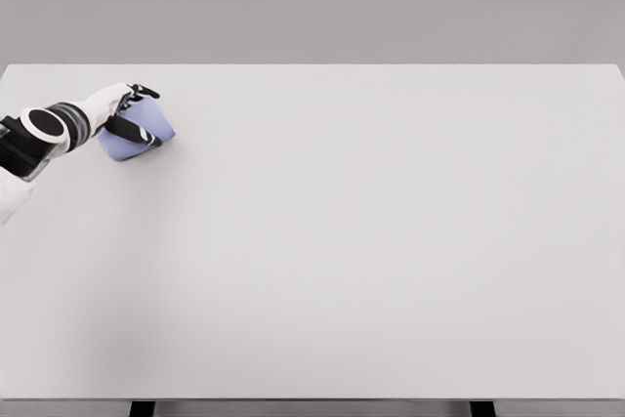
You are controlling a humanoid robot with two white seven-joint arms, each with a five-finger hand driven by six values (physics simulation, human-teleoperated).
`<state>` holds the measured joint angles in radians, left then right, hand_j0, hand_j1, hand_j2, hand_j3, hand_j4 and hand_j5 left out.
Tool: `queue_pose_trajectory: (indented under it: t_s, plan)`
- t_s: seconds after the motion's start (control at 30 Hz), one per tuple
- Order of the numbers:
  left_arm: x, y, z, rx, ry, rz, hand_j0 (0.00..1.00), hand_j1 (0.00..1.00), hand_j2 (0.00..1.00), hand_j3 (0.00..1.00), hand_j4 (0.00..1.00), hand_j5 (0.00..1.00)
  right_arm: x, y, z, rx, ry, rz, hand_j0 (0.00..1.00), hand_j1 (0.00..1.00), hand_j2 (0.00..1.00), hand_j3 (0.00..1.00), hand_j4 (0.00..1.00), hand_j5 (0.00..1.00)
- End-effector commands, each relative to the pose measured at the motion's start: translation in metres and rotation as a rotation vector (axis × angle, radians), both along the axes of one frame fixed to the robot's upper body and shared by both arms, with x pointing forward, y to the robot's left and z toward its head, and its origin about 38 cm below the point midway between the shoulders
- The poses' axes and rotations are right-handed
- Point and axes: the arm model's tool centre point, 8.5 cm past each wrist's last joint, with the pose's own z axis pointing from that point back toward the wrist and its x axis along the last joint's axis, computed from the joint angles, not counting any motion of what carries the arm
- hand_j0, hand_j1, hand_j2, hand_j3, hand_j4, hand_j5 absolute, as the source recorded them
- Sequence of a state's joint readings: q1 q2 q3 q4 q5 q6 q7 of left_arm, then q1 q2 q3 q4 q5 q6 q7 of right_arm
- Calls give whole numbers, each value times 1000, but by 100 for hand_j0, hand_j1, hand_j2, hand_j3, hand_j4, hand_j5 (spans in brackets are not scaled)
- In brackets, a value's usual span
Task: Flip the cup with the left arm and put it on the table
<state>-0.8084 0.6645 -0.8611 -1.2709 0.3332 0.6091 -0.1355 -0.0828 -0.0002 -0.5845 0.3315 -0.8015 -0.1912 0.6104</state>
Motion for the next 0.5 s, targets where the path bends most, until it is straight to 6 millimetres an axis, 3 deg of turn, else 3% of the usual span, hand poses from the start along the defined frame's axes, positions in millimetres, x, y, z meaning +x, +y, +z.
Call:
queue_pose_trajectory:
  t_s: [0.0, 0.1, 0.33, 0.47]
  plan:
    - [0, 2, -2, 15, 1, 3, 73, 73, 73, 73, 73, 73, 0, 0, 0, 0, -1, 1, 100, 100, 100, 100, 100, 100]
    - [0, 2, 6, 2, -17, -4, 72, 72, 72, 72, 72, 72, 0, 0, 0, 0, -1, 1, 100, 100, 100, 100, 100, 100]
    - [5, -20, 32, -84, -292, -168, 67, 67, 67, 67, 67, 67, 0, 0, 0, 0, -1, 1, 100, 100, 100, 100, 100, 100]
    - [1, -22, 30, -116, -372, -196, 66, 66, 66, 66, 66, 66, 0, 0, 0, 0, -1, 1, 100, 100, 100, 100, 100, 100]
